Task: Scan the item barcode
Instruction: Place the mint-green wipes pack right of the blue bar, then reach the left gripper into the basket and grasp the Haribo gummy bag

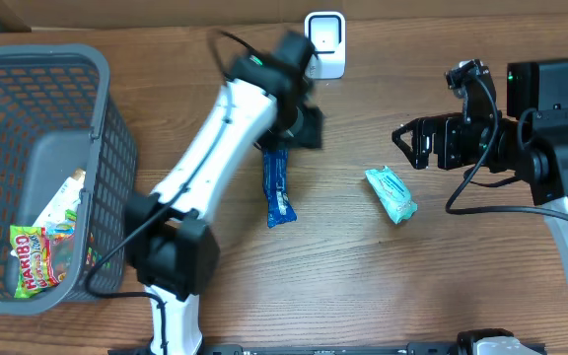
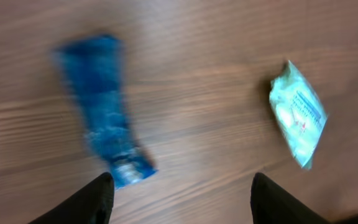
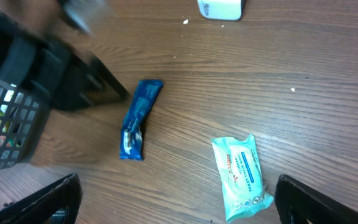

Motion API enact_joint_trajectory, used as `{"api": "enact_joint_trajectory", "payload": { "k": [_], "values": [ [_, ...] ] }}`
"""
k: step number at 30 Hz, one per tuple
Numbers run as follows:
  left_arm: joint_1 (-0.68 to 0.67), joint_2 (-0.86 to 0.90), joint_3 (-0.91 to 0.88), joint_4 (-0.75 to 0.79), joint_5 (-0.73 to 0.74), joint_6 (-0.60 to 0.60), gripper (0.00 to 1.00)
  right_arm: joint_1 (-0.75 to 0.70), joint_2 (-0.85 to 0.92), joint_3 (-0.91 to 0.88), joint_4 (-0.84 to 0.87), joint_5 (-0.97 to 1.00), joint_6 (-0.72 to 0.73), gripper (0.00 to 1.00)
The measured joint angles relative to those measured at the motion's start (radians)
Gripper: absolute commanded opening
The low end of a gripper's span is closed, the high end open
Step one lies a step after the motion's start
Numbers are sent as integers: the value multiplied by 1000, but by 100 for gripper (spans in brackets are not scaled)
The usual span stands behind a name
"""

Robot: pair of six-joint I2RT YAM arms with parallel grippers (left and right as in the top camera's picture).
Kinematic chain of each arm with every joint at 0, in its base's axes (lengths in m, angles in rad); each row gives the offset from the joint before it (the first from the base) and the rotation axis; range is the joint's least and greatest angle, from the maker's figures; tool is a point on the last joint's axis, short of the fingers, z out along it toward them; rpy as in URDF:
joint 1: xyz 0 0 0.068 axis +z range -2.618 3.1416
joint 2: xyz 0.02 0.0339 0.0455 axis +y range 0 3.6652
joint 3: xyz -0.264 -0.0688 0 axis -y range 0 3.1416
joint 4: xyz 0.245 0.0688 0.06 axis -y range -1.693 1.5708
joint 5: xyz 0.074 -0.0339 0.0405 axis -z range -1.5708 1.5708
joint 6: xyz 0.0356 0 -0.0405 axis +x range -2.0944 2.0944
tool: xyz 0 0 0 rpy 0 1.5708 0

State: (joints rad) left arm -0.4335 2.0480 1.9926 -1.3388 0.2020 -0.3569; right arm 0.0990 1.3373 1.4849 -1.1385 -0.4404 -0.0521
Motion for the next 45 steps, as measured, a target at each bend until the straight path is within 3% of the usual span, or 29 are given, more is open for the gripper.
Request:
{"api": "enact_joint_trajectory", "payload": {
  "k": [7,11,15,25,29,31,33,45],
  "values": [
    [214,-151,315,-202,-118,0,64,0,1,0,0,0,0,99],
    [378,-284,361,-290,-156,-1,55,0,1,0,1,0,0,99],
    [567,-382,345,-345,-198,-5,56,0,1,0,1,-1,0,99],
    [971,-487,44,-338,-223,-37,62,0,1,0,2,0,0,100],
    [1099,-487,-107,-250,-233,-41,66,0,1,0,1,-1,0,100],
    [1149,-489,-201,-183,-236,-43,79,0,1,0,2,-1,0,100],
    [1180,-488,-286,-134,-238,-46,100,0,1,0,1,0,0,100],
    [1219,-491,-807,301,-240,-75,100,0,1,0,2,0,-1,100]
  ]
}}
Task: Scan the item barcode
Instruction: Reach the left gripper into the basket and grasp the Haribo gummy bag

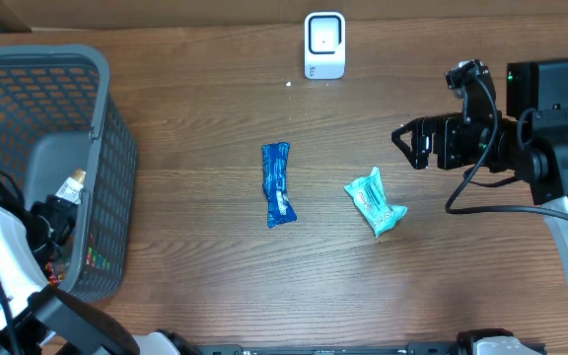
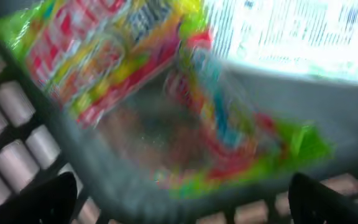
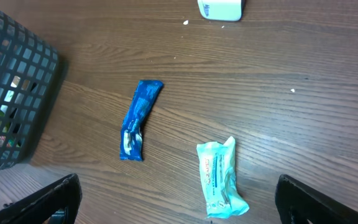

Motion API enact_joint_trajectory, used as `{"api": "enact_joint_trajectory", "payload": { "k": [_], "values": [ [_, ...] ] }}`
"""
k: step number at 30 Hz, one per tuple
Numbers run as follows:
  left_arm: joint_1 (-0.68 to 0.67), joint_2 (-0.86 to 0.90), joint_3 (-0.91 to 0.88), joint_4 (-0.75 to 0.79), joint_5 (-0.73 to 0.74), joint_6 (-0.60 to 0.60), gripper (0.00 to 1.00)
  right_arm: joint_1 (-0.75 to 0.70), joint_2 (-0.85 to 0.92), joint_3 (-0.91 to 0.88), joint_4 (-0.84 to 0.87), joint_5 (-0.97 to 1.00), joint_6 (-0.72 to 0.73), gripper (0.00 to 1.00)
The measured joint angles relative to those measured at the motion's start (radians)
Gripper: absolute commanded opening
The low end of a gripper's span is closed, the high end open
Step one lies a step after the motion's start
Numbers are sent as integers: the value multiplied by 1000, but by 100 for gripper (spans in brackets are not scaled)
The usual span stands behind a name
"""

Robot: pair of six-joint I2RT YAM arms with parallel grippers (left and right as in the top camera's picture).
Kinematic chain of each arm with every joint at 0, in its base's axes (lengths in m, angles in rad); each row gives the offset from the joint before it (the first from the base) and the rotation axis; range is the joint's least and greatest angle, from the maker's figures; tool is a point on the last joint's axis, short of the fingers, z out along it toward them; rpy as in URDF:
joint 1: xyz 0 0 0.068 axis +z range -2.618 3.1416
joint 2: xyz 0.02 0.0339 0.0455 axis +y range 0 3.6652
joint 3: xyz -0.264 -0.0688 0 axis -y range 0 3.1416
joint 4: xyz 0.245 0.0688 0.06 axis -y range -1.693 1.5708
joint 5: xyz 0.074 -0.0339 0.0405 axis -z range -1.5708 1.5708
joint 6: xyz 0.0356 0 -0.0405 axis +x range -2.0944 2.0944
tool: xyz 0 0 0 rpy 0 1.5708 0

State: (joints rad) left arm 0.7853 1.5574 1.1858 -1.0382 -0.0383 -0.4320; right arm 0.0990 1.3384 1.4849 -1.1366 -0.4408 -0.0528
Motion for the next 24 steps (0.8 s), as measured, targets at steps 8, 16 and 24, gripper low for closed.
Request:
{"api": "enact_joint_trajectory", "payload": {
  "k": [8,16,24],
  "values": [
    [0,-2,-184,186,0,-8,100,0,0,0,-1,0,0,100],
    [0,-2,-275,224,-4,-14,22,0,33,0,-2,0,1,98],
    [0,-18,-265,218,-3,-11,4,0,96,0,-9,0,0,96]
  ]
}}
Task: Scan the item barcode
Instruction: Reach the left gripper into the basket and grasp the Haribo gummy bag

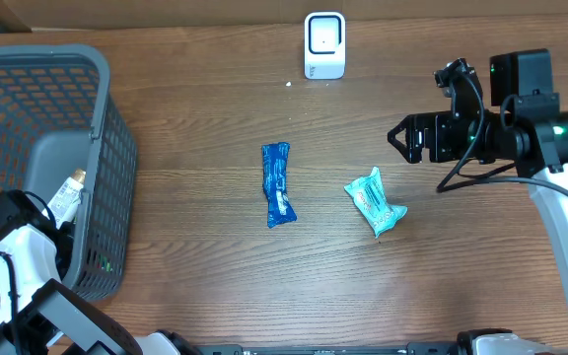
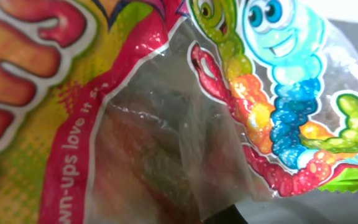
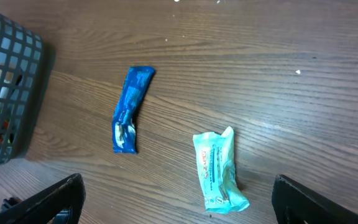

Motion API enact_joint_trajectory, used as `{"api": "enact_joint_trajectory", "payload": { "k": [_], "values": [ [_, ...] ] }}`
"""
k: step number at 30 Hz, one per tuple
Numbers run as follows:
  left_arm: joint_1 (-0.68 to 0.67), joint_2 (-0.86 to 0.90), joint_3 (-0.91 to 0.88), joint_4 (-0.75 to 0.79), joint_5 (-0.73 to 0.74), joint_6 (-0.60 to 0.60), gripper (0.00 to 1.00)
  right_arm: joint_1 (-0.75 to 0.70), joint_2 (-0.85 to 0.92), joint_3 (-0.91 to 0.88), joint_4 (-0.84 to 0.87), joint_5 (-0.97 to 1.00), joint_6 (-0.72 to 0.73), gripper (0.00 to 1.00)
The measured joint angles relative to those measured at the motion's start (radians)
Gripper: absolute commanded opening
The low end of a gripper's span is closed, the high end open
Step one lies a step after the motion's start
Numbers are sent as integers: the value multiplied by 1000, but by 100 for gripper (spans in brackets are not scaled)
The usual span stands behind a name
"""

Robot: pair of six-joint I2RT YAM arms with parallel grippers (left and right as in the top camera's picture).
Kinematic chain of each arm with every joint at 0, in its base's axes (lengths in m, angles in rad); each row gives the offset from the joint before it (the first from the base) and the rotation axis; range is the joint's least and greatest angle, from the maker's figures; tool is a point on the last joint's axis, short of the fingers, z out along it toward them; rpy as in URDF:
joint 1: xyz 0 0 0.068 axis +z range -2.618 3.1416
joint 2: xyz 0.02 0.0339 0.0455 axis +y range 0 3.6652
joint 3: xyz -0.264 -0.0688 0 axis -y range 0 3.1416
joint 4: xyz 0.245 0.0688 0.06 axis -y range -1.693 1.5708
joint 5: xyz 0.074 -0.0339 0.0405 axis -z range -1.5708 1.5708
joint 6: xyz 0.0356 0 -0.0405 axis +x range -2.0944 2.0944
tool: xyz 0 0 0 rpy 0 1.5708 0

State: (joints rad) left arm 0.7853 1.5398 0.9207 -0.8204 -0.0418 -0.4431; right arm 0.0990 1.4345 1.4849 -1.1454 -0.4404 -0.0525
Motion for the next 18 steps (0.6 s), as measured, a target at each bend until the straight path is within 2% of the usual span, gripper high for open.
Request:
{"api": "enact_joint_trajectory", "payload": {
  "k": [6,18],
  "values": [
    [0,12,114,-153,42,16,4,0,1,0,1,-1,1,96],
    [-34,18,805,-547,205,167,4,0,1,0,6,-1,0,96]
  ]
}}
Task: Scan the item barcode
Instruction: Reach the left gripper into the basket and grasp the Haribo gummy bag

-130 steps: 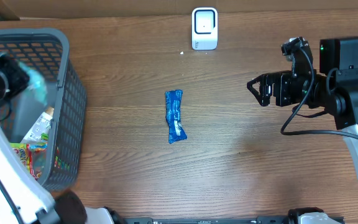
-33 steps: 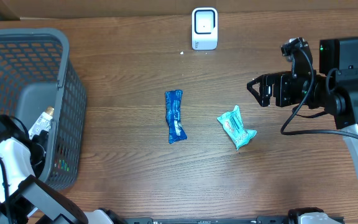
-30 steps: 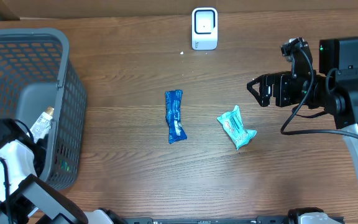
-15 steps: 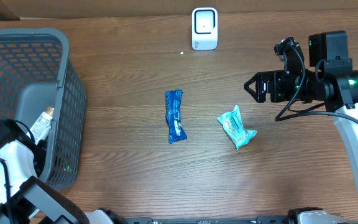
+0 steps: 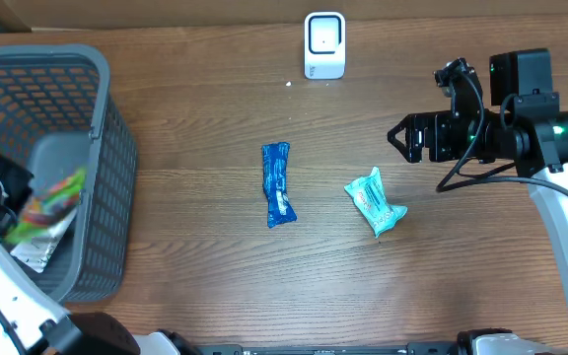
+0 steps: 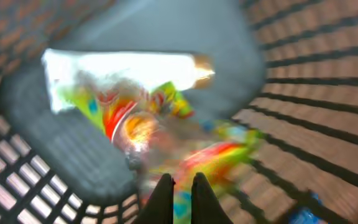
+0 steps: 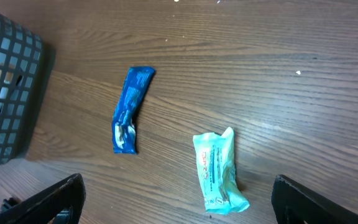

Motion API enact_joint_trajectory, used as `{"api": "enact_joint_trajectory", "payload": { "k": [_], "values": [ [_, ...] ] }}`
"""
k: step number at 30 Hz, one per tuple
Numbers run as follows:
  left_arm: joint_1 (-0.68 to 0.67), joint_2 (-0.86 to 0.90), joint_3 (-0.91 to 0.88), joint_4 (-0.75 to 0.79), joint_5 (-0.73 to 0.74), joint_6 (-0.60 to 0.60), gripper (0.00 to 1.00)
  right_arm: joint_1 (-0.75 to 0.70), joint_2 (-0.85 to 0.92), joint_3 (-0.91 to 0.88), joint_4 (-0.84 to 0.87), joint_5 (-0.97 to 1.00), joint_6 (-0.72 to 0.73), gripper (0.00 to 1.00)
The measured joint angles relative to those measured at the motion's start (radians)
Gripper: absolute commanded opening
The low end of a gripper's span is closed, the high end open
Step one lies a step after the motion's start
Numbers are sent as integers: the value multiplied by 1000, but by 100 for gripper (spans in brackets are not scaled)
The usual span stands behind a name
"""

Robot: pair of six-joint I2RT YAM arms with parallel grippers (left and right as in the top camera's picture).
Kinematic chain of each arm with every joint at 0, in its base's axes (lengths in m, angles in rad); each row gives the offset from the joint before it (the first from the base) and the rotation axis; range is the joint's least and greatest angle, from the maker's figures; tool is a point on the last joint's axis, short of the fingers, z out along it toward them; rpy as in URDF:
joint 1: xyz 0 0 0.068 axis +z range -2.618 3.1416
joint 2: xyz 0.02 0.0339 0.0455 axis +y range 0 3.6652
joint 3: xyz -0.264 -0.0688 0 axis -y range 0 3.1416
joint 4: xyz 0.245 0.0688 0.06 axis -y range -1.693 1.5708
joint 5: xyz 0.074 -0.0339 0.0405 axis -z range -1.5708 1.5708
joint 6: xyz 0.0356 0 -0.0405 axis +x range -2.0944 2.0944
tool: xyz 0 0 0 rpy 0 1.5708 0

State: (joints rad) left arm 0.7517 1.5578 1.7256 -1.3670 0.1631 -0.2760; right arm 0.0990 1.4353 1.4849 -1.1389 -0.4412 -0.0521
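Note:
Inside the grey mesh basket [image 5: 106, 118], at the table's left end, my left gripper [image 5: 0, 182] [image 6: 180, 182] is shut on a colourful gummy-candy bag [image 5: 52, 195] [image 6: 166, 124]; the wrist view is blurred. The white scanner [image 5: 324, 44] stands at the far middle edge. My right gripper [image 5: 407, 138] hangs wide open above the table's right side, nothing between its fingers [image 7: 55, 199]. A blue bar [image 5: 277, 184] [image 7: 129, 109] and a teal pack [image 5: 374, 207] [image 7: 219, 171] lie mid-table.
A white tube-like pack [image 6: 117, 65] lies on the basket's grey floor under the candy bag. Brown cardboard shows past the table's far left corner [image 5: 8, 12]. The wooden tabletop [image 5: 215, 276] spreads between the basket and my right arm.
My left gripper was pressed close against the gummy bag low in the basket. Now it is shut on the bag and holds it higher inside the basket. The right arm has not moved.
My left arm first reached over the table by the scanner, open above the blue bar. Then it was down at the basket over the candy bag, and the teal pack lay shifted left and turned. Then it sat against the bag, and now it grips it.

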Motion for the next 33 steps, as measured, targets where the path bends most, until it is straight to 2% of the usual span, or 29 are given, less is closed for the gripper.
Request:
{"api": "enact_joint_trajectory", "payload": {
  "k": [4,8,11,15,16,17,18,19,27,33],
  "values": [
    [-102,-10,169,-61,71,94,4,0,0,0,12,0,0,96],
    [-241,-34,230,-64,63,135,6,0,0,0,12,1,0,96],
    [-327,-51,236,-68,-10,105,35,0,0,0,5,0,0,96],
    [-339,-52,222,-79,-109,13,57,0,0,0,-4,0,0,96],
    [-333,-51,210,-79,-124,-11,65,0,0,0,-5,0,0,96],
    [-327,-51,196,-78,-138,-36,75,0,0,0,-5,0,0,96],
    [-318,-51,177,-76,-151,-63,92,0,0,0,-5,0,0,96],
    [-310,-51,158,-74,-160,-88,100,0,0,0,-5,0,0,96],
    [-185,-46,-55,16,-203,-190,100,0,0,0,-6,1,0,96],
    [-105,-42,-323,207,-190,-205,100,0,0,0,-5,0,0,96]
  ]
}}
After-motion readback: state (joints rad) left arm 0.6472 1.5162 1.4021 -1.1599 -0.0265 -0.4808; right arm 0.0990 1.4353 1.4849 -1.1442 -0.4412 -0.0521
